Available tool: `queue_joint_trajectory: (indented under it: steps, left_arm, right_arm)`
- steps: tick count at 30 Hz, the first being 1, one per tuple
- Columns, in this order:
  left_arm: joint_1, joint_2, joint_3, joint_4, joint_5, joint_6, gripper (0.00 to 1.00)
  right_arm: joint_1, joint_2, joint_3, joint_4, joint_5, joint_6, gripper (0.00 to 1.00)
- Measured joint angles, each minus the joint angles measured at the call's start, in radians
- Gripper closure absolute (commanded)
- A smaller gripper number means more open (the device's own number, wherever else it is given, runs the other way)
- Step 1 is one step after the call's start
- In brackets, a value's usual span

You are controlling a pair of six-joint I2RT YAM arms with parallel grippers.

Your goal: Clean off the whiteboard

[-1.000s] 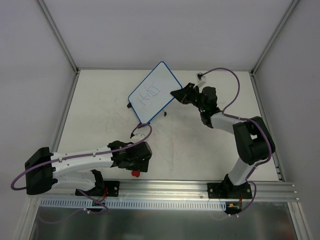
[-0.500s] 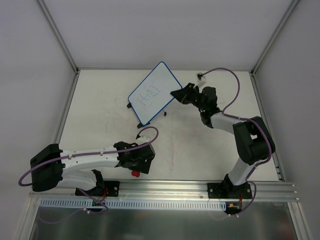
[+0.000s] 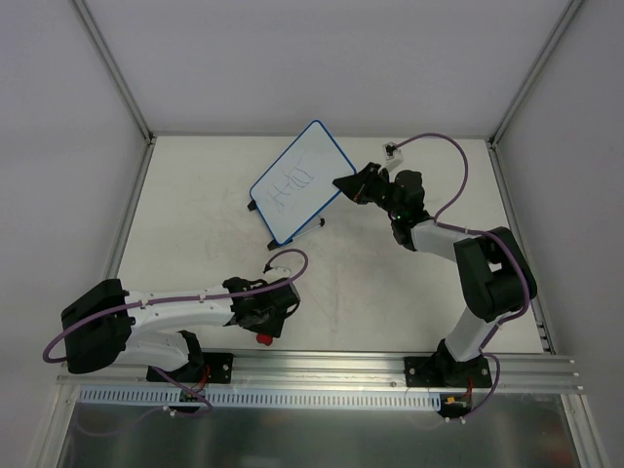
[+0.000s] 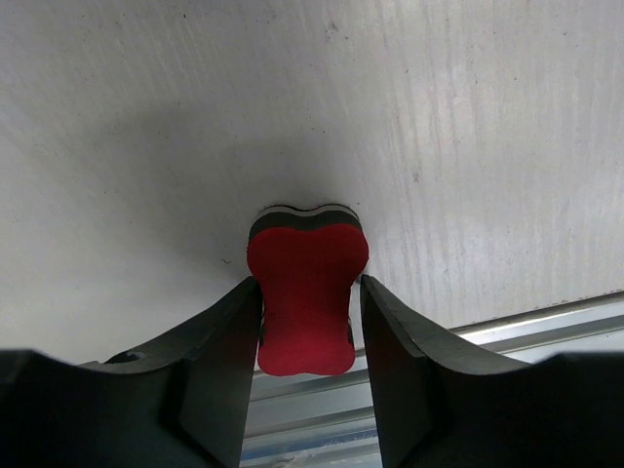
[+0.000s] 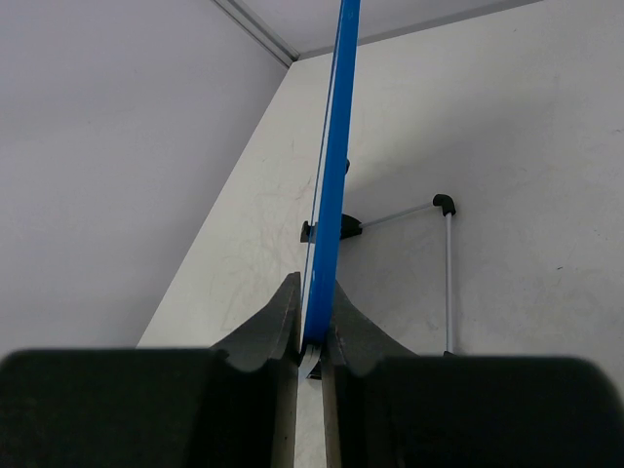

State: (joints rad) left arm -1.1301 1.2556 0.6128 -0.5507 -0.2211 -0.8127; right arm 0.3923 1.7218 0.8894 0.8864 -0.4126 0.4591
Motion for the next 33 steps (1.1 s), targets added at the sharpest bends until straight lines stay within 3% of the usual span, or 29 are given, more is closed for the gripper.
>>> queue_joint_trajectory:
  steps: [7,9,11,21,24,33]
  left_arm:
    - [0.013,-0.017,-0.011,0.005,0.003,0.011,0.64]
    - [0.013,-0.022,-0.011,0.008,0.003,0.015,0.57]
    - [0.013,-0.024,-0.011,0.009,0.003,0.017,0.56]
    - [0.019,-0.026,-0.012,0.010,0.003,0.018,0.68]
    - [0.019,-0.026,-0.012,0.011,0.003,0.021,0.82]
    - [0.038,-0.059,-0.003,0.008,0.008,0.043,0.88]
  right_arm:
    - [-0.002,0.000,-0.002,0.001,-0.002,0.000,0.93]
    - [-0.002,0.000,-0.002,0.001,-0.003,0.000,0.92]
    - [-0.003,0.000,-0.002,0.001,-0.004,0.000,0.93]
    - [-0.003,0.000,-0.002,0.001,-0.009,0.000,0.93]
    - [-0.003,0.000,-0.002,0.001,-0.012,0.000,0.93]
    - [-0.004,0.000,-0.002,0.001,-0.016,0.000,0.93]
